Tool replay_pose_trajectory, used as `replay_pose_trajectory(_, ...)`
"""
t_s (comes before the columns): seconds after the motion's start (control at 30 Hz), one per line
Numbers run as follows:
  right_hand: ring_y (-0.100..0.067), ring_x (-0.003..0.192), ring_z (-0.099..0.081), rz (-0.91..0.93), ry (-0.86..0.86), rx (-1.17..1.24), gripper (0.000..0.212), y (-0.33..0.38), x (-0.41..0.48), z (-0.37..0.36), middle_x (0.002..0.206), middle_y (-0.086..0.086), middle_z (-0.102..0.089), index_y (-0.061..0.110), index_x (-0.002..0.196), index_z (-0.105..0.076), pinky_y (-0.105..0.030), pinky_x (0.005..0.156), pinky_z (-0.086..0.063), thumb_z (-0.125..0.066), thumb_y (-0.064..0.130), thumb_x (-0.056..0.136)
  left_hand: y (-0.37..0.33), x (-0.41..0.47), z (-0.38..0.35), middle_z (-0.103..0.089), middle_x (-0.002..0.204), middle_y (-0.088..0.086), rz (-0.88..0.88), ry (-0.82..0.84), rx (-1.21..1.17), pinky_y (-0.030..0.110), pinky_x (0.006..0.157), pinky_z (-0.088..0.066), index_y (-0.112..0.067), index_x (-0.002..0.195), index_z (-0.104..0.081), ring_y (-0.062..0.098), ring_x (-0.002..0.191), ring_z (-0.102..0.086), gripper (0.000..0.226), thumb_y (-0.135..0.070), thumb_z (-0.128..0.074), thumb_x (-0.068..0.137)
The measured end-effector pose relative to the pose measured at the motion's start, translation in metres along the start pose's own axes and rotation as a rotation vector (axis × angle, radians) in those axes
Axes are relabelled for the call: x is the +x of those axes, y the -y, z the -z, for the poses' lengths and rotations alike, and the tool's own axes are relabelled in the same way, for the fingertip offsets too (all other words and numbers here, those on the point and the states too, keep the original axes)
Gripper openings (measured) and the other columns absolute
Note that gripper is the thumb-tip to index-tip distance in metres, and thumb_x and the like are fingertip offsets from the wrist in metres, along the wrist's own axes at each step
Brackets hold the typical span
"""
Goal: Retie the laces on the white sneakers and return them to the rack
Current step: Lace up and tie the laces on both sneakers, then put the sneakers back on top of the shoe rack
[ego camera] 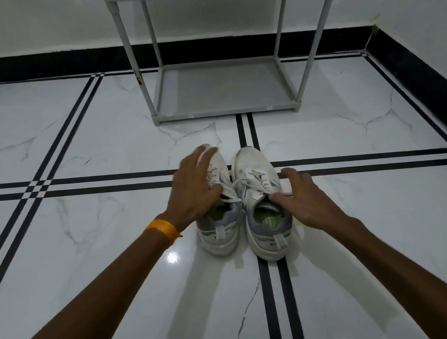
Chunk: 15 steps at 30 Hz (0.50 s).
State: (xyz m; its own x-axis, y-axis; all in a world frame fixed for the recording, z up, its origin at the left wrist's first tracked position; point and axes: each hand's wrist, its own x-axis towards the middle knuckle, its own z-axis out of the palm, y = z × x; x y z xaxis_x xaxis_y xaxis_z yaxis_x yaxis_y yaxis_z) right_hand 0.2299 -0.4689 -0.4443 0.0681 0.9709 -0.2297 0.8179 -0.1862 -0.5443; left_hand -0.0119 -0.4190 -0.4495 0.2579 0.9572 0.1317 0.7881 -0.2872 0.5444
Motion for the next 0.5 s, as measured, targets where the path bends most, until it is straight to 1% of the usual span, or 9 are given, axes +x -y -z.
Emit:
replay_pose_trajectory(0.03, -0.031, 0.108, -0.058, -0.037, 0.055, -0.025, 0.067, 0.001, 0.002, -0.001, 0.128, -0.008, -0.047, 0.028, 0.138, -0.035, -0.041, 0.088, -0.05, -0.057, 0.057, 0.081, 0.006, -0.006, 0.004, -0.039, 0.148, 0.01, 0.092, 0.016, 0.057, 0.046, 0.104, -0.042, -0.022, 0.147, -0.029, 0.03, 0.131, -0.043, 0.081, -0.052, -0.053, 0.076)
replay_pose_trajectory(0.07, -0.031, 0.101, -0.061, -0.058, 0.112, -0.053, 0.066, 0.0, 0.004, -0.004, 0.122, -0.009, -0.053, 0.025, 0.135, -0.037, -0.044, 0.084, -0.054, -0.058, 0.054, 0.08, 0.012, -0.011, 0.005, -0.046, 0.14, 0.012, 0.181, 0.085, 0.109, 0.044, 0.096, -0.048, -0.021, 0.147, -0.027, 0.031, 0.121, -0.051, 0.088, -0.063, -0.052, 0.073)
replay_pose_trajectory(0.13, -0.03, 0.088, -0.063, -0.083, 0.161, -0.072, 0.045, 0.0, 0.008, -0.013, 0.11, -0.013, -0.062, 0.014, 0.123, -0.044, -0.043, 0.071, -0.057, -0.057, 0.036, 0.085, 0.024, -0.019, 0.003, -0.06, 0.122, 0.011, 0.319, 0.279, 0.146, 0.039, 0.082, -0.054, -0.02, 0.141, -0.028, 0.03, 0.1, -0.063, 0.099, -0.076, -0.056, 0.064)
replay_pose_trajectory(0.17, -0.029, 0.085, -0.063, -0.073, 0.132, -0.08, 0.034, -0.001, 0.012, -0.018, 0.107, -0.015, -0.063, 0.01, 0.117, -0.047, -0.041, 0.069, -0.055, -0.054, 0.027, 0.087, 0.029, -0.019, 0.0, -0.064, 0.116, 0.011, 0.381, 0.357, 0.108, 0.037, 0.078, -0.055, -0.018, 0.138, -0.03, 0.029, 0.092, -0.065, 0.097, -0.073, -0.06, 0.065)
replay_pose_trajectory(0.2, -0.029, 0.085, -0.061, -0.046, 0.09, -0.091, 0.027, -0.002, 0.017, -0.022, 0.106, -0.016, -0.064, 0.008, 0.112, -0.05, -0.039, 0.069, -0.053, -0.052, 0.021, 0.088, 0.032, -0.018, -0.004, -0.066, 0.112, 0.011, 0.428, 0.396, 0.062, 0.035, 0.074, -0.055, -0.015, 0.134, -0.034, 0.027, 0.088, -0.065, 0.088, -0.065, -0.065, 0.069)
replay_pose_trajectory(0.27, -0.029, 0.088, -0.06, 0.014, 0.017, -0.086, 0.021, -0.002, 0.027, -0.029, 0.105, -0.016, -0.064, 0.005, 0.108, -0.054, -0.036, 0.073, -0.05, -0.05, 0.016, 0.09, 0.035, -0.013, -0.012, -0.065, 0.109, 0.014, 0.447, 0.374, 0.054, 0.031, 0.07, -0.05, -0.008, 0.121, -0.043, 0.026, 0.085, -0.063, 0.058, -0.043, -0.066, 0.08)
replay_pose_trajectory(0.33, -0.03, 0.092, -0.06, 0.069, -0.03, -0.061, 0.022, 0.0, 0.035, -0.033, 0.106, -0.015, -0.063, 0.004, 0.11, -0.055, -0.033, 0.076, -0.047, -0.049, 0.013, 0.091, 0.031, -0.009, -0.018, -0.065, 0.109, 0.017, 0.416, 0.269, 0.064, 0.03, 0.071, -0.043, -0.005, 0.115, -0.047, 0.031, 0.091, -0.062, 0.04, -0.029, -0.06, 0.087)
replay_pose_trajectory(0.43, -0.032, 0.095, -0.058, 0.093, -0.064, -0.059, 0.022, -0.002, 0.048, -0.036, 0.107, -0.017, -0.061, 0.003, 0.11, -0.055, -0.031, 0.073, -0.04, -0.047, 0.01, 0.091, 0.032, -0.001, -0.021, -0.066, 0.106, 0.018, 0.395, 0.172, -0.006, 0.03, 0.072, -0.039, -0.004, 0.113, -0.05, 0.034, 0.092, -0.062, 0.03, -0.021, -0.056, 0.09)
replay_pose_trajectory(0.5, -0.032, 0.096, -0.056, 0.119, -0.047, -0.067, 0.023, -0.001, 0.048, -0.034, 0.108, -0.017, -0.057, 0.002, 0.113, -0.051, -0.028, 0.072, -0.035, -0.044, 0.008, 0.092, 0.031, 0.0, -0.019, -0.065, 0.107, 0.019, 0.352, 0.161, -0.018, 0.029, 0.071, -0.038, -0.003, 0.113, -0.05, 0.034, 0.091, -0.061, 0.027, -0.016, -0.054, 0.09)
